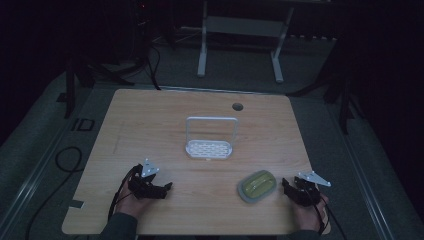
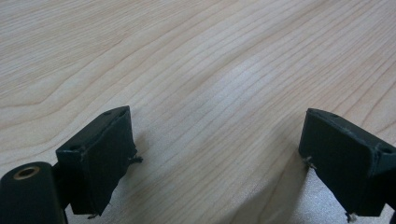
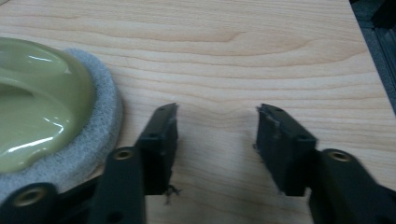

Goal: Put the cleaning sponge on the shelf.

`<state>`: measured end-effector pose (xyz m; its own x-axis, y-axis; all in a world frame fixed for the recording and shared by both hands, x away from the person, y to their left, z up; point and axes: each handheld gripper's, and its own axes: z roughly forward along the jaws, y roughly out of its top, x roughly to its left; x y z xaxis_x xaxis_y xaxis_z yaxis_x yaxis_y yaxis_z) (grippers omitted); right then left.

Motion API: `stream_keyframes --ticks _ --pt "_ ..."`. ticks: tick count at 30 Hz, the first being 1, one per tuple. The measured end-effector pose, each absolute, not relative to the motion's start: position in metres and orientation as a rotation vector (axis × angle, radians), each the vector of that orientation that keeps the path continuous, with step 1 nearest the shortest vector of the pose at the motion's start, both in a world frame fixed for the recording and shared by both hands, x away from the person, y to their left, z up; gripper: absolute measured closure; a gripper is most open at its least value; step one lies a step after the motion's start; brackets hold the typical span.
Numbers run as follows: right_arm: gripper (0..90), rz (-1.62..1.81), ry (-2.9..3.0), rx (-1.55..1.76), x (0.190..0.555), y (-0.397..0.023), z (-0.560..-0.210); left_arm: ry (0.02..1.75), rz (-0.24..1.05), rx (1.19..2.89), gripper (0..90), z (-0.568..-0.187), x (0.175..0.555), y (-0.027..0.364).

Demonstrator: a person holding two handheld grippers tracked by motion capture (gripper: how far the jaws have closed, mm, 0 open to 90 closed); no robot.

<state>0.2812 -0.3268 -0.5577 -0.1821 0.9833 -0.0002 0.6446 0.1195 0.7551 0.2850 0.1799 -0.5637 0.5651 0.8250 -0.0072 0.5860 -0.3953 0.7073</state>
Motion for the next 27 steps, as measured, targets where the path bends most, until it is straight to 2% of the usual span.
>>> stream_keyframes --ticks 3,5,6,9,13,18,27 --pt "59.9 0.891 1.881 1.591 0.279 -0.333 -0.557 1.126 0.457 2.123 10.0 -0.564 0.285 0.18" --pt "61.8 0.898 1.876 1.602 0.278 -0.334 -0.557 1.126 0.457 2.123 9.8 -0.564 0.285 0.18" --pt "66.5 0.897 1.876 1.599 0.277 -0.336 -0.556 1.127 0.458 2.123 9.6 -0.564 0.286 0.179" --pt "68.1 0.894 1.868 1.588 0.276 -0.336 -0.555 1.127 0.458 2.123 9.6 -0.564 0.286 0.179" --pt "75.7 0.884 1.889 1.546 0.272 -0.331 -0.551 1.127 0.458 2.123 9.7 -0.564 0.286 0.179" --pt "88.6 0.826 1.91 1.49 0.265 -0.323 -0.546 1.127 0.458 2.126 9.7 -0.564 0.286 0.18" --pt "89.9 0.85 1.96 1.413 0.251 -0.31 -0.537 1.127 0.458 2.125 9.7 -0.564 0.286 0.179"
